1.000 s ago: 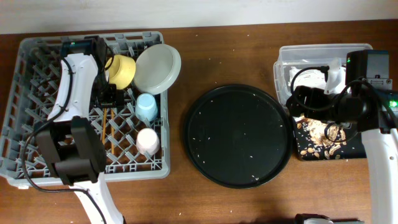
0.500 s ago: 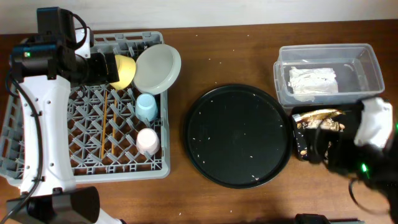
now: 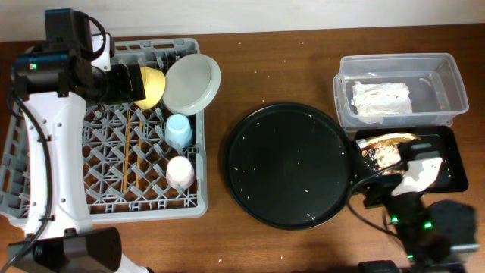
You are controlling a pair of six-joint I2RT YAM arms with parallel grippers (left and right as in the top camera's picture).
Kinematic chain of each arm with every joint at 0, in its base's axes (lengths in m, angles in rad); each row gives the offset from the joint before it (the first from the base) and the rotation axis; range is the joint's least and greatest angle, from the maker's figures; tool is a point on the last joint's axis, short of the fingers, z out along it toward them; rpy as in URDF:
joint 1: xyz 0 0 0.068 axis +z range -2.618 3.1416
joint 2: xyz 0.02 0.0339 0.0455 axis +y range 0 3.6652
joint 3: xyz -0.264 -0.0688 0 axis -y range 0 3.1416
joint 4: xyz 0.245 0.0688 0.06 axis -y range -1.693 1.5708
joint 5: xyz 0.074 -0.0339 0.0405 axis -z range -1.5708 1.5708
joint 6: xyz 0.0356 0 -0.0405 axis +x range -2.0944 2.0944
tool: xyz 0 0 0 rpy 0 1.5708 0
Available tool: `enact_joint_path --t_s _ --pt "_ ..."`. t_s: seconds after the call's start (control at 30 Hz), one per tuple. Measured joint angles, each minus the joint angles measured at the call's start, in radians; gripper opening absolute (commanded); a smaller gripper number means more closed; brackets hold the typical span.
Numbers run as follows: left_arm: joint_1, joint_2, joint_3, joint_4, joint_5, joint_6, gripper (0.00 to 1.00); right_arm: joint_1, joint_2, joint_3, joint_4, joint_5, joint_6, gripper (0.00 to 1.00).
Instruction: Sort waste into correct bins and load items into the dishwasher rack
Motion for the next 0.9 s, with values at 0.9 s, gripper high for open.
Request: enact_joint_path --t_s 0.9 --pt "0.0 0.0 0.0 -0.002 0.0 0.0 0.99 0.075 -0.38 -0.671 0.435 0.016 0.019 0.98"
